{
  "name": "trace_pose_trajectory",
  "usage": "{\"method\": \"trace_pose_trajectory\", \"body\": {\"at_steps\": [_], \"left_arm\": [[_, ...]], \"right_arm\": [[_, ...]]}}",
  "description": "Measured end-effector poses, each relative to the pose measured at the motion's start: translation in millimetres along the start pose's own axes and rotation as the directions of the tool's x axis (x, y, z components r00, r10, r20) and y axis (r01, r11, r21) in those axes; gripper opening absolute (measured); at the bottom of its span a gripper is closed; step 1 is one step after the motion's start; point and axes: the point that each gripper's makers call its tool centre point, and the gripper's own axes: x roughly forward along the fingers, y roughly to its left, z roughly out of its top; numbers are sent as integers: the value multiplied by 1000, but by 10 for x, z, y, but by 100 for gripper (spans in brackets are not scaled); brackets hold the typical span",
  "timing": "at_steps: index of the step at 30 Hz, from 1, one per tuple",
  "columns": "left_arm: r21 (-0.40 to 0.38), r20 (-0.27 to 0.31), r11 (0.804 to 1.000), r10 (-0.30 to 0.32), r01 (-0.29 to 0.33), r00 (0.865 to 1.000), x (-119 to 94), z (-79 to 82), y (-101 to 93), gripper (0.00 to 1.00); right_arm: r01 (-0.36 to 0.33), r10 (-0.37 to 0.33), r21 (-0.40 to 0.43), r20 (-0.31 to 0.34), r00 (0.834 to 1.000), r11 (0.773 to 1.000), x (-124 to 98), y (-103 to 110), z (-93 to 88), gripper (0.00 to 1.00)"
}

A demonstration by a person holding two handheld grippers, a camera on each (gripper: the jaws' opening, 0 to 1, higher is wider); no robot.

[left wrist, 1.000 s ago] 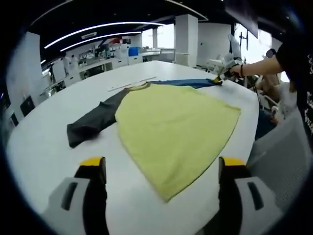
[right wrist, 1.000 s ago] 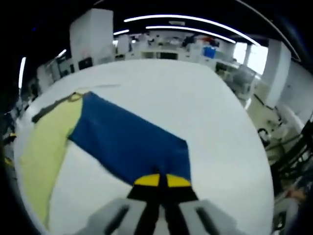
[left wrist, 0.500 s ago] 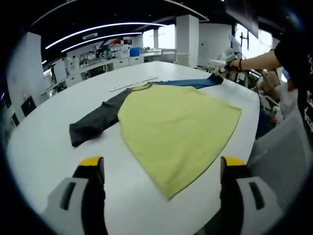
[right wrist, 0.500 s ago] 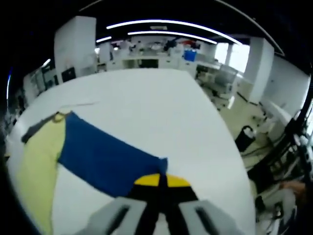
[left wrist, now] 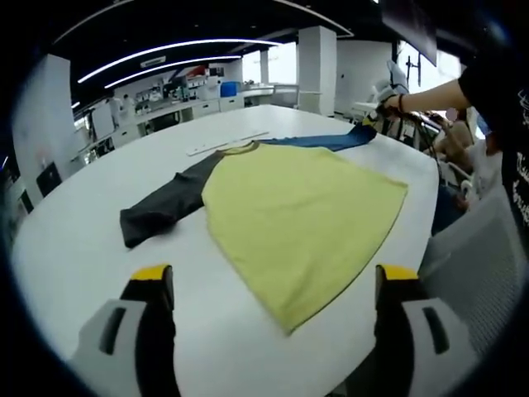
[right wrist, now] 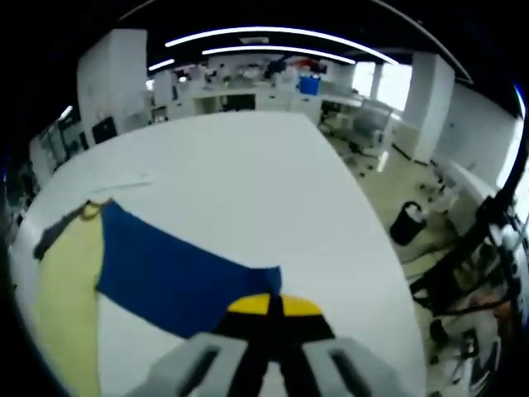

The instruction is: Fold the garment on the visible template until the final outline fits inside the template.

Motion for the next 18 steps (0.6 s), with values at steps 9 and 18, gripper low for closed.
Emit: {"method": "trace_pose_trajectory", "body": {"at_steps": [9,18], "left_arm": [[6,1,1000,0,0,1000,-29,61,-77,99],[2,17,1000,1,-1,1000,-51,133,-120,99]], "right_arm": [[-58,57,36,7,998,998,-72,274,110,0],[-90,90,15,-3,996,996,-77,497,200,0]]}}
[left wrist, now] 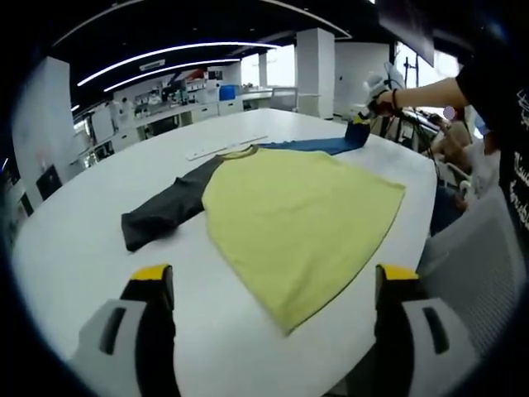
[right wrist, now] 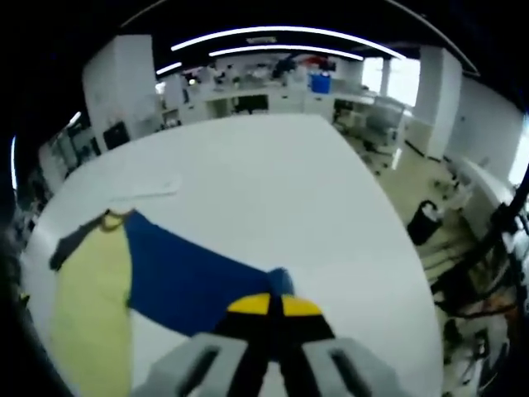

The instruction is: Fold the garment on the visible template until the final outline fits inside the template.

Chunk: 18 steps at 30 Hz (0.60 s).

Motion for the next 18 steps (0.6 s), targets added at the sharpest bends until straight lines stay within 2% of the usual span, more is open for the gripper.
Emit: {"method": "trace_pose_trajectory", "body": {"at_steps": [5,11,18], "left_arm": [[16,-5,1000,6,-6,1000,-16,14,-22,99],[19,8,1000,12,-12,1000,-27,-44,95,99],[34,-6,999,16,-16,1000,-28,-55,39,99]], "right_arm": [[-30,30,-11,-2,1000,999,-76,272,-14,0],[-78,78,-36,-2,997,996,26,462,92,0],[-112,112,-77,5,994,991,-14,726,192,0]]}}
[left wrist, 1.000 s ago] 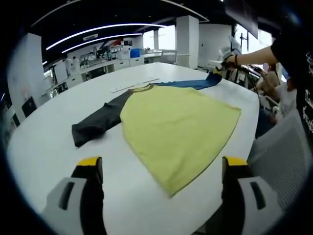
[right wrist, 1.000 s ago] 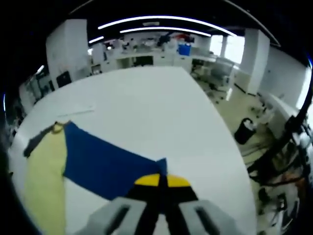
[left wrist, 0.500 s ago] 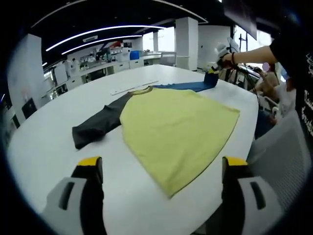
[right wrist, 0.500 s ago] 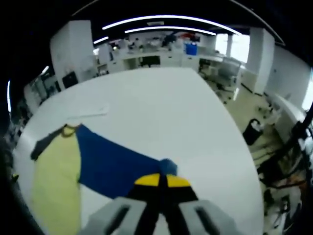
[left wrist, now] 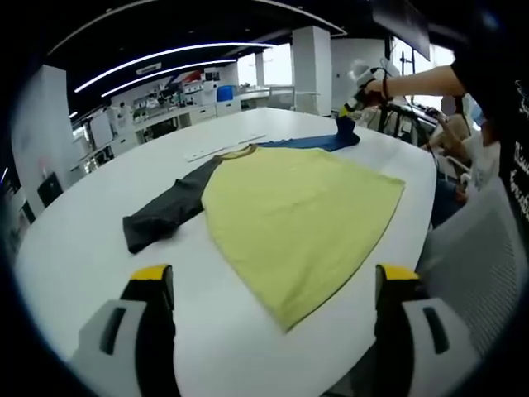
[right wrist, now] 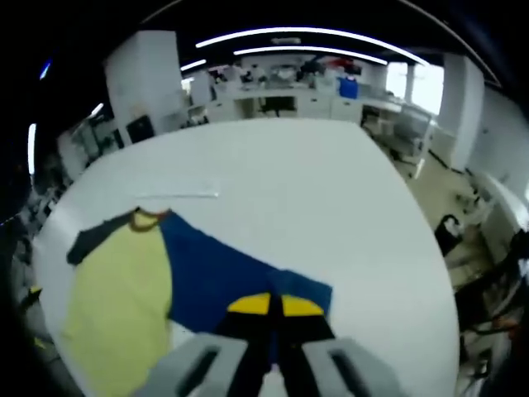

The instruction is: Fold the garment on the visible template until the final outline fits inside the template.

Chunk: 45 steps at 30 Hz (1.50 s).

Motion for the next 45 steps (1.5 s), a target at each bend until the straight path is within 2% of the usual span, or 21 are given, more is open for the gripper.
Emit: {"method": "trace_pose_trajectory", "body": {"at_steps": [13,16,19,27,33,36,41,45], "left_arm": [[-11,15,1000,9,-8,1000,-9,105,-109,99],[-14,18,1000,9,-9,1000,-6,114,-119,99],[-13,20,1000,3,-3,1000,4,121,-139,99],[9,26,1000,-11,11,1000,39,157,-186,96],[13,33,1000,-27,27,999,48,179,-200,99],[13,34,1000,-28,27,999,49,186,-204,99],[5,40,1000,-28,28,999,44,194,-210,99],[1,36,1000,-30,30,999,45,178,-214,99]], "right_arm": [[-61,60,-88,-5,998,994,147,371,161,0],[-80,81,-109,-1,997,991,119,533,188,0],[-92,92,-115,0,996,989,73,671,194,0],[-134,135,-135,4,991,982,134,931,331,0],[-169,173,-153,11,985,974,160,1161,444,0],[-184,187,-163,5,982,969,123,1292,424,0],[-193,196,-169,2,981,966,209,1353,501,0],[-204,207,-193,-3,978,960,159,1545,461,0]]}}
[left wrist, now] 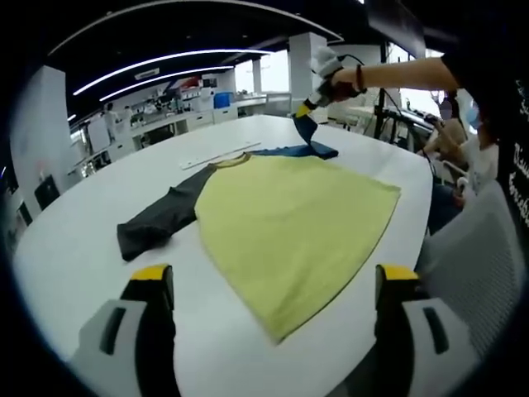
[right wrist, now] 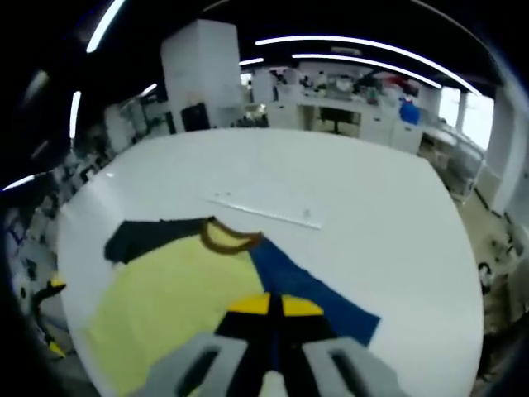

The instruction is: Fold the garment on the visible template until the final outline fits inside the template.

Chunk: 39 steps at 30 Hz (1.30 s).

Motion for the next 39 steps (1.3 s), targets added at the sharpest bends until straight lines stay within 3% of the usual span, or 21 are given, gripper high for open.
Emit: {"method": "trace_pose_trajectory", "body": {"at_steps": [39], "left_arm": [[-25,-5,1000,-5,5,1000,-34,-95,-8,99]], "right_arm": [[-136,135,-58,-20,991,989,468,1152,254,0]]}}
